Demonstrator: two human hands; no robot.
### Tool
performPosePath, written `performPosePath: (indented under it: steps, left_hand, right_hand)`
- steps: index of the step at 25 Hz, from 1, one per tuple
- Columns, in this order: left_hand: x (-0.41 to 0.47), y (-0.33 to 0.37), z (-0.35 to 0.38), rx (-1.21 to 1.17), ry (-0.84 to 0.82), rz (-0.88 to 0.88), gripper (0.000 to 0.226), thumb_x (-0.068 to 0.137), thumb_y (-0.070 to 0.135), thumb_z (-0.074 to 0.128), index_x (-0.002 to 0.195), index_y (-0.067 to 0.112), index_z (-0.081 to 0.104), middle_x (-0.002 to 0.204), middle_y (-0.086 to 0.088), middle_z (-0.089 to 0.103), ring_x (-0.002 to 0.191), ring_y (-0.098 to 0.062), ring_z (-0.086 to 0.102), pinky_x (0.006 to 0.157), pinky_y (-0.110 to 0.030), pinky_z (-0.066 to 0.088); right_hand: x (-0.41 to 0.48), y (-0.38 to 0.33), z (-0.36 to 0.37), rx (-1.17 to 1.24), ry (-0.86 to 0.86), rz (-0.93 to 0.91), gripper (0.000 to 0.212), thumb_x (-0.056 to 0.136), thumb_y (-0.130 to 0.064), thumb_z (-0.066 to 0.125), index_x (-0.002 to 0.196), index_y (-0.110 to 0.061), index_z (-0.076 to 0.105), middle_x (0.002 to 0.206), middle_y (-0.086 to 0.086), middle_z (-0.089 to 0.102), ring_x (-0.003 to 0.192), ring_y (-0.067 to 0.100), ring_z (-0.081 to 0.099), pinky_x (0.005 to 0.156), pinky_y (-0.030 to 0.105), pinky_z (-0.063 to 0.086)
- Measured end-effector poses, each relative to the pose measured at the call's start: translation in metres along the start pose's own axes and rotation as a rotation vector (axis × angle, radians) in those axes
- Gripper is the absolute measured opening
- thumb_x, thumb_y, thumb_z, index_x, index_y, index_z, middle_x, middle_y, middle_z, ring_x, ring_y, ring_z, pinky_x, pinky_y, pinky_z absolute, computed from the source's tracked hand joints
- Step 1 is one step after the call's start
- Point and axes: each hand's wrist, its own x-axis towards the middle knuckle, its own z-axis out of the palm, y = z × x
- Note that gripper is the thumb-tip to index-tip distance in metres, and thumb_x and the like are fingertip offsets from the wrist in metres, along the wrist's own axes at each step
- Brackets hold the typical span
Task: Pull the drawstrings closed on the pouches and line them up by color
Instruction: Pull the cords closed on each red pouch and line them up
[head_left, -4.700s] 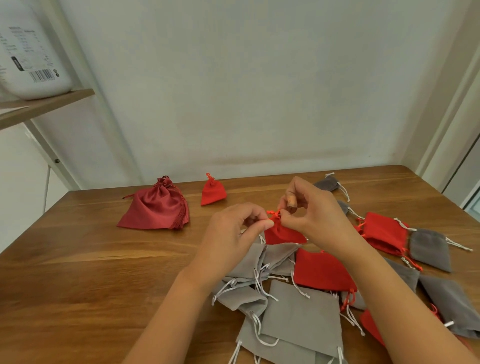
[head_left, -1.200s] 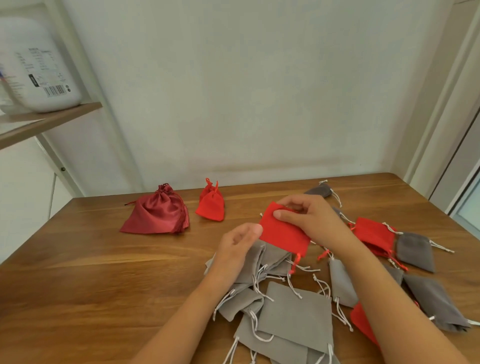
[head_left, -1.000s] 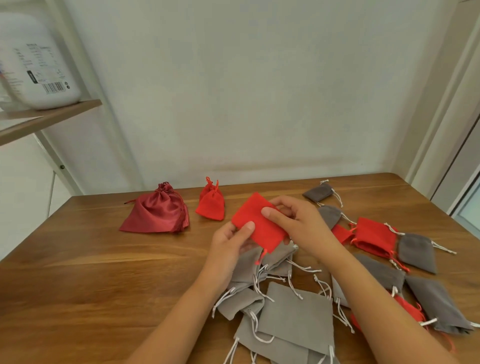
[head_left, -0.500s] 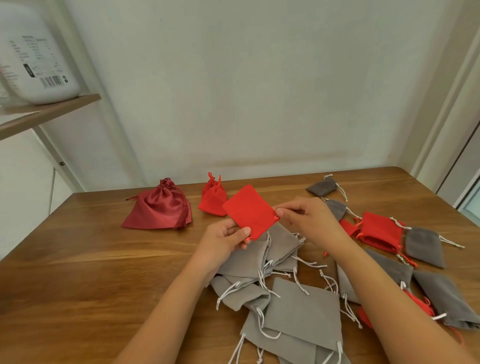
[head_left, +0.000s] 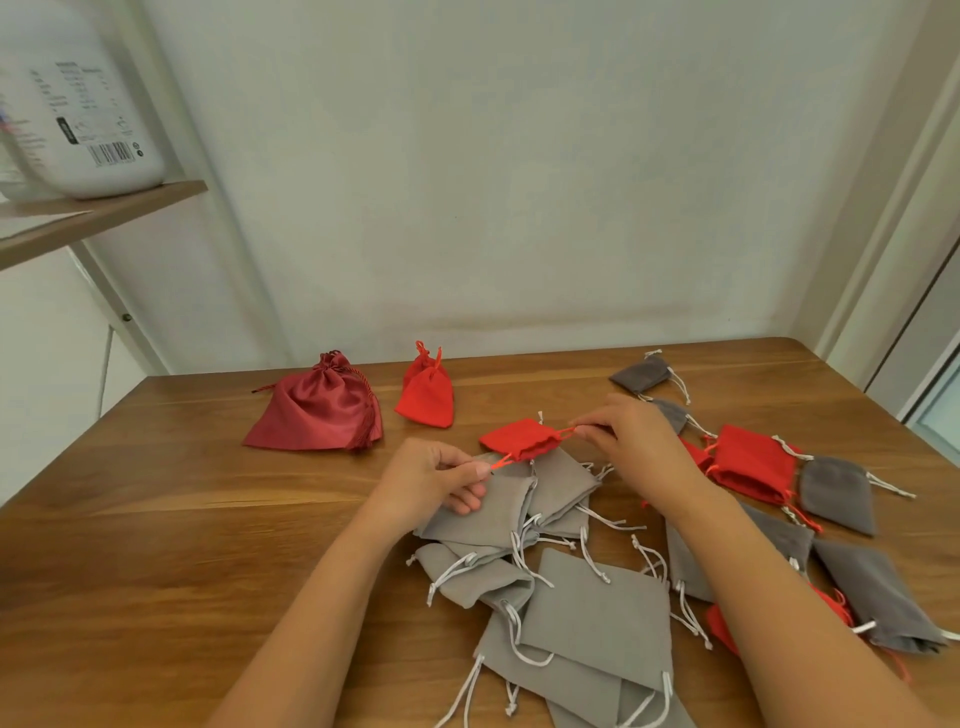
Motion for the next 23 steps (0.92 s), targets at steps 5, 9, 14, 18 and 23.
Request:
performPosePath:
  steps: [5, 9, 14, 18, 23]
  left_hand:
    - [0.004, 0.002, -0.022, 0.086, 0.147, 0.089, 0.027, 0.096, 0.014, 0.053, 0.071, 0.010, 0.064, 0.057, 0.004, 0.057, 0.049, -0.005, 0.051, 0.050, -0.015, 0.043]
    - [0.004, 0.003, -0.029, -0.093, 0.161, 0.051, 0.028, 0.097, 0.016, 0.051, 0.073, 0.008, 0.062, 0.058, 0.004, 0.054, 0.052, -0.009, 0.048, 0.050, -0.016, 0.042]
    - [0.002, 0.004, -0.026, -0.620, 0.160, 0.006, 0.031, 0.098, 0.010, 0.043, 0.069, 0.007, 0.053, 0.098, -0.012, 0.071, 0.093, -0.023, 0.067, 0.081, -0.030, 0.053]
    - [0.000, 0.017, -0.019, -1.023, 0.162, 0.091, 0.044, 0.093, 0.009, 0.036, 0.052, 0.014, 0.048, 0.099, -0.022, 0.071, 0.096, -0.032, 0.069, 0.088, -0.040, 0.055]
    - [0.002, 0.020, -0.010, -1.053, 0.164, 0.047, 0.030, 0.100, 0.023, 0.038, 0.073, 0.015, 0.048, 0.069, -0.002, 0.068, 0.074, -0.015, 0.071, 0.071, -0.029, 0.059]
  right_hand:
    - [0.000, 0.011, -0.018, 0.014, 0.126, 0.045, 0.015, 0.090, -0.015, 0.062, 0.096, -0.010, 0.075, 0.083, 0.002, 0.058, 0.077, 0.011, 0.048, 0.064, 0.014, 0.032]
    - [0.000, 0.008, -0.017, 0.069, 0.159, 0.043, 0.013, 0.089, -0.014, 0.064, 0.091, -0.010, 0.076, 0.079, -0.004, 0.058, 0.070, 0.006, 0.048, 0.066, 0.004, 0.033]
    - [-0.003, -0.004, -0.006, 0.551, 0.116, 0.216, 0.009, 0.088, -0.020, 0.065, 0.086, -0.023, 0.073, 0.079, -0.010, 0.064, 0.077, 0.005, 0.056, 0.073, 0.010, 0.042]
    - [-0.003, -0.025, 0.003, 1.377, -0.094, 0.196, 0.013, 0.083, -0.016, 0.059, 0.081, -0.006, 0.067, 0.104, 0.006, 0.070, 0.083, 0.012, 0.063, 0.071, 0.020, 0.051]
    - [-0.007, -0.047, 0.007, 1.872, -0.260, 0.268, 0.020, 0.092, -0.013, 0.045, 0.076, -0.007, 0.056, 0.116, 0.028, 0.062, 0.094, 0.031, 0.070, 0.071, 0.027, 0.059]
